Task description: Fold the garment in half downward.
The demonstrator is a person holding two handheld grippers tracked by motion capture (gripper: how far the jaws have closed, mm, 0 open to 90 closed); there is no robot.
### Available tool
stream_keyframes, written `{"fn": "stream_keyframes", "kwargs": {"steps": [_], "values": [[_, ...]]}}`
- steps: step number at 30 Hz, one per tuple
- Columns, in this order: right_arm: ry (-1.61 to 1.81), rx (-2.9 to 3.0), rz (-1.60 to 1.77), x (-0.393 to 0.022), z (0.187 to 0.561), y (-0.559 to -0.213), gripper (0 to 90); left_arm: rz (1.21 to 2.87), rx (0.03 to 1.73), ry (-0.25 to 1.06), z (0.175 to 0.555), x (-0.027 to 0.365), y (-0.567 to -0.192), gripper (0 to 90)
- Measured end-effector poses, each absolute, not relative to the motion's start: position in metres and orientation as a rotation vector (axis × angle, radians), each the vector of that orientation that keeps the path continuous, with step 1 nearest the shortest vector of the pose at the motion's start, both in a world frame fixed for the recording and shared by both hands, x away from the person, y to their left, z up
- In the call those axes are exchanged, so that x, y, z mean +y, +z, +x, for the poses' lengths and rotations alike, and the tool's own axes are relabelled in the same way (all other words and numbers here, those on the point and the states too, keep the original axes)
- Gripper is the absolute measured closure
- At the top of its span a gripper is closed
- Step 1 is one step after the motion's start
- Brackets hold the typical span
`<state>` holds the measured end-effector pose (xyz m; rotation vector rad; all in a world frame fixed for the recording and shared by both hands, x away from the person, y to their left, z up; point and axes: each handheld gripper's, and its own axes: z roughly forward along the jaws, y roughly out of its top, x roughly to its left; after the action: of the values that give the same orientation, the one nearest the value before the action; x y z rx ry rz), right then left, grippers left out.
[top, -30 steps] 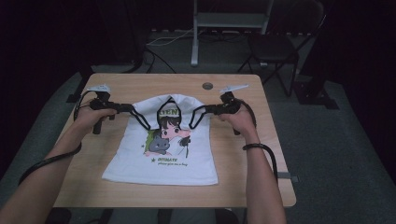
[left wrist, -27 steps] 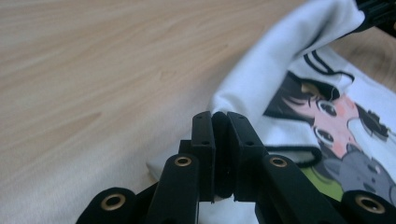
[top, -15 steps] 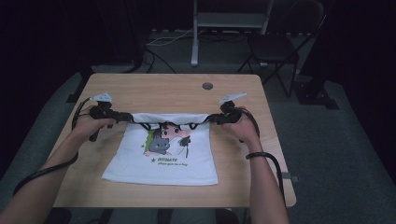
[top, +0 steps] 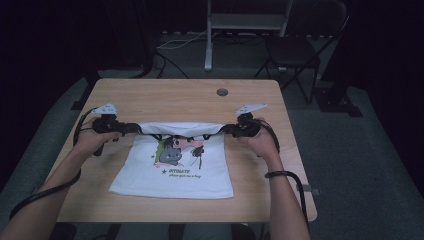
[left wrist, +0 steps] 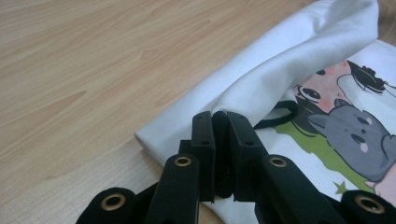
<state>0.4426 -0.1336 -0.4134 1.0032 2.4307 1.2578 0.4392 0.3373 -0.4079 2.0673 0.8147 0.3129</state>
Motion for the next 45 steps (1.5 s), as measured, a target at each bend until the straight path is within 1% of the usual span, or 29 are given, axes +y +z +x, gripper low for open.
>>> {"fn": "stream_keyframes", "kwargs": {"steps": [17, 45], "values": [[1.245, 2.446, 0.966, -0.134, 0.429, -0.417, 79.9, 2.085, 0.783, 0.324, 0.425, 0.338, -0.408, 82.7], [1.255, 2.446, 0.901, -0.133, 0.408, -0.413, 79.7, 2.115, 0.723, 0.36, 0.403, 0.337, -0.407, 82.8]]}}
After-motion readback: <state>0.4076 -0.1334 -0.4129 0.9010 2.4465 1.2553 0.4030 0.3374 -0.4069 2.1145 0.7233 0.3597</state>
